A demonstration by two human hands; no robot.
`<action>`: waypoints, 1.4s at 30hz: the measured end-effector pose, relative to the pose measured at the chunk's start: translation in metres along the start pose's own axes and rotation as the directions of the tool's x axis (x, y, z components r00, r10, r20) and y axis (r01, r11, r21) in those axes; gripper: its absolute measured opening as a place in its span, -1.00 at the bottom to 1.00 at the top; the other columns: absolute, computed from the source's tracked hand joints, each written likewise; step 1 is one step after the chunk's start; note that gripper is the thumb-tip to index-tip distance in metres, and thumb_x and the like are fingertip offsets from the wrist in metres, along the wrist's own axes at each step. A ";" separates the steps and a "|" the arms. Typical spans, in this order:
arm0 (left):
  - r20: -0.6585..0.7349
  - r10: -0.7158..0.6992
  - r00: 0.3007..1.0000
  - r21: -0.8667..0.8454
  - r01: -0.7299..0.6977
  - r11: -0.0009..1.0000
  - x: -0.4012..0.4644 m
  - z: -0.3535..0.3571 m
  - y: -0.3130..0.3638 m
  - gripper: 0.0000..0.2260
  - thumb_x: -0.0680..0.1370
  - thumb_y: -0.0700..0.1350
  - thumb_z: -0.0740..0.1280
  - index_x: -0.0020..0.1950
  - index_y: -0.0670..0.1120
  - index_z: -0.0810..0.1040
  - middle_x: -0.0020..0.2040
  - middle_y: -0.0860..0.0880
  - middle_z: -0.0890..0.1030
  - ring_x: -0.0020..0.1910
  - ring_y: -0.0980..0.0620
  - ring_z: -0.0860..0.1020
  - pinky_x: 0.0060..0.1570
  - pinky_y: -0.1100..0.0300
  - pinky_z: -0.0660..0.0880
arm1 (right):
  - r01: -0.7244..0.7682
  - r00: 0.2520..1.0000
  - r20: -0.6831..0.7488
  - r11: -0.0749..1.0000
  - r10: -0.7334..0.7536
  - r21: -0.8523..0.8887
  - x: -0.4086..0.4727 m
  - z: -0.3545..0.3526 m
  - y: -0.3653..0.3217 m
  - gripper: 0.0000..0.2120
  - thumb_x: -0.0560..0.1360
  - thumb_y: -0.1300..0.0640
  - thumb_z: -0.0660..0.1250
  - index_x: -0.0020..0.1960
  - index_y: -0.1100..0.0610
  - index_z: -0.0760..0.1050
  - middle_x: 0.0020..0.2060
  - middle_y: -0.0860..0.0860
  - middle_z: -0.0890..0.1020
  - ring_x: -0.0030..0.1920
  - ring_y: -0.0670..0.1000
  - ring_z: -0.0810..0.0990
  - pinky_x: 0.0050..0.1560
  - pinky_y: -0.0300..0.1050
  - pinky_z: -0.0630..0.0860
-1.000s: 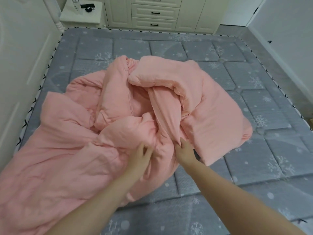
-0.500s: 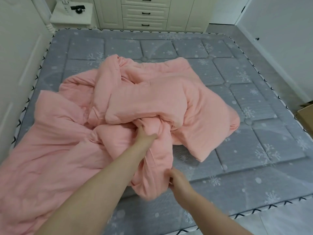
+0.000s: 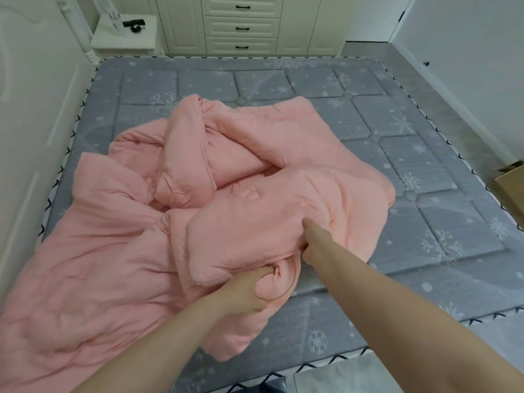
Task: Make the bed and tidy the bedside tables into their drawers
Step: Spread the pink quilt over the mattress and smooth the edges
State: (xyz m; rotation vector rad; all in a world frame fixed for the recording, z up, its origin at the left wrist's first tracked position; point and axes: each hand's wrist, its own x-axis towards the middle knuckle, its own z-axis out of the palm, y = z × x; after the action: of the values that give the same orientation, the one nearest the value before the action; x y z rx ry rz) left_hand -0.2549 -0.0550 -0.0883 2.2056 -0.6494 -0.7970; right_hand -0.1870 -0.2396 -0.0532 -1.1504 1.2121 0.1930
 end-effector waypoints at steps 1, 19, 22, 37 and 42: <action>0.008 -0.013 1.000 0.008 0.013 1.000 -0.003 0.003 -0.004 -0.45 0.34 -0.16 0.35 0.35 0.03 0.44 0.30 0.11 0.52 0.29 0.13 0.44 0.30 0.17 0.36 | 0.042 0.999 -0.017 0.999 -0.042 0.017 0.002 0.001 0.000 -0.39 0.48 -0.04 0.37 0.44 0.14 0.29 0.18 0.13 0.51 0.12 0.14 0.53 0.06 -0.02 0.52; -0.002 -0.702 0.712 -0.852 0.367 0.374 0.041 0.019 -0.006 -0.17 0.24 0.43 0.38 0.35 -0.06 0.42 0.22 -0.09 0.57 0.16 -0.08 0.55 0.21 0.02 0.47 | 0.593 0.786 -0.242 0.804 -0.569 0.032 -0.067 -0.110 -0.147 -0.54 0.51 -0.09 0.32 0.34 0.05 0.34 0.16 0.00 0.52 0.19 0.05 0.50 0.32 -0.02 0.41; 0.210 -0.618 0.758 -0.973 0.224 -0.056 0.038 -0.003 0.049 -0.42 0.45 0.37 0.19 0.02 -0.15 0.56 -0.14 -0.12 0.58 -0.08 -0.11 0.52 -0.05 0.04 0.43 | 0.594 0.776 -0.271 0.804 -0.569 0.013 -0.071 -0.135 -0.140 -0.41 0.53 -0.07 0.31 0.47 0.10 0.24 0.34 0.03 0.45 0.29 0.05 0.45 0.37 -0.02 0.36; 0.053 -0.431 0.901 -0.997 0.069 0.022 0.070 0.062 0.228 -0.74 0.58 0.12 0.24 -0.01 -0.06 0.56 -0.09 -0.06 0.62 -0.02 -0.03 0.55 0.00 0.06 0.52 | 0.176 0.942 0.318 0.968 -0.112 -0.181 -0.044 -0.270 -0.061 -0.25 0.19 -0.22 0.56 0.32 -0.02 0.49 0.03 0.05 0.71 0.06 0.09 0.68 0.06 0.03 0.60; 0.119 -0.449 0.886 -0.992 0.087 -0.091 0.087 0.118 0.274 -0.54 0.44 0.28 0.36 0.19 0.00 0.60 0.02 -0.13 0.69 0.08 -0.07 0.60 0.09 0.00 0.53 | 0.148 0.933 0.348 0.980 -0.095 -0.130 -0.025 -0.350 -0.053 -0.36 0.28 -0.14 0.53 0.29 0.05 0.51 0.05 0.12 0.70 0.09 0.12 0.66 0.10 0.03 0.58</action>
State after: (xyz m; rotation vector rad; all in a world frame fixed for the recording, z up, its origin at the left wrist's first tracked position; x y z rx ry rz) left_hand -0.3359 -0.3362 0.0175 0.8704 0.5759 -0.7353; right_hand -0.3825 -0.5236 0.0321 -1.2623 0.8276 0.3812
